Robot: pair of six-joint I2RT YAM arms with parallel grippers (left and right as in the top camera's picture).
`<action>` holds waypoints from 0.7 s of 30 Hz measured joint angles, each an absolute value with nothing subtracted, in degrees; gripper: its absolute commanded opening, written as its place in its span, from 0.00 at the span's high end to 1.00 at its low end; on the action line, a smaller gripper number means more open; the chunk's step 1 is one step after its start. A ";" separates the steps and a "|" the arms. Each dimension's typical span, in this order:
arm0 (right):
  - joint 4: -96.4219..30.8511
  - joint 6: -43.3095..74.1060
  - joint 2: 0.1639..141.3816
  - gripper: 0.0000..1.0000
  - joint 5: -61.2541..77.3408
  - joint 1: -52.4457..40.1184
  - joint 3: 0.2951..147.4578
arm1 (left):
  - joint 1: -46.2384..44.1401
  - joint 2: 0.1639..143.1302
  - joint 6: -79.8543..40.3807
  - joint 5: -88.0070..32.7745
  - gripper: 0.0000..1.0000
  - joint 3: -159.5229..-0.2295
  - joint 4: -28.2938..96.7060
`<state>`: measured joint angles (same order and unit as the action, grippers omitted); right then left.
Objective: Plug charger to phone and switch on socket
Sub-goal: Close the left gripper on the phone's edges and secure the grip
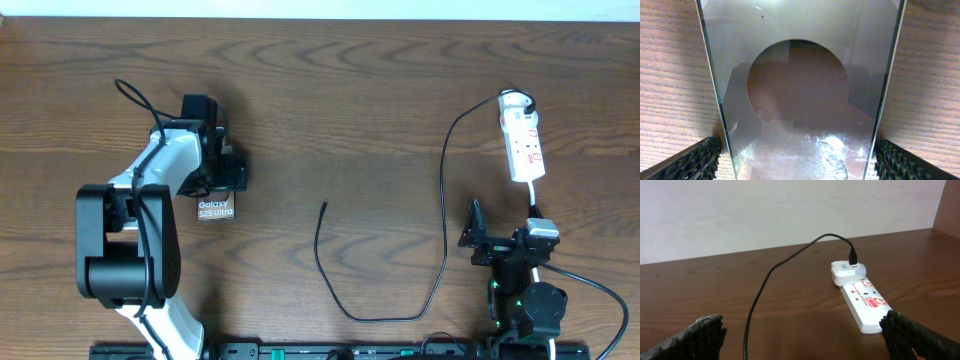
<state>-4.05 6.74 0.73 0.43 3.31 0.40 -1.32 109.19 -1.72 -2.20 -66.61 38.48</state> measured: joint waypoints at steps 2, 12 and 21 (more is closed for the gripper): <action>-4.05 6.74 0.73 0.01 0.43 3.31 0.38 | -1.30 109.12 -1.72 -2.24 0.03 -66.52 38.39; -4.05 6.74 0.73 0.01 0.43 3.31 0.40 | -1.30 109.08 -1.72 -2.26 0.04 -66.46 38.30; -4.05 6.74 0.73 0.01 0.43 3.31 0.38 | -1.30 109.08 -1.85 -2.52 0.12 -66.43 38.24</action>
<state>-4.05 6.74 0.73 0.43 3.31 0.38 -1.30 109.08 -1.85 -2.52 -66.43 38.24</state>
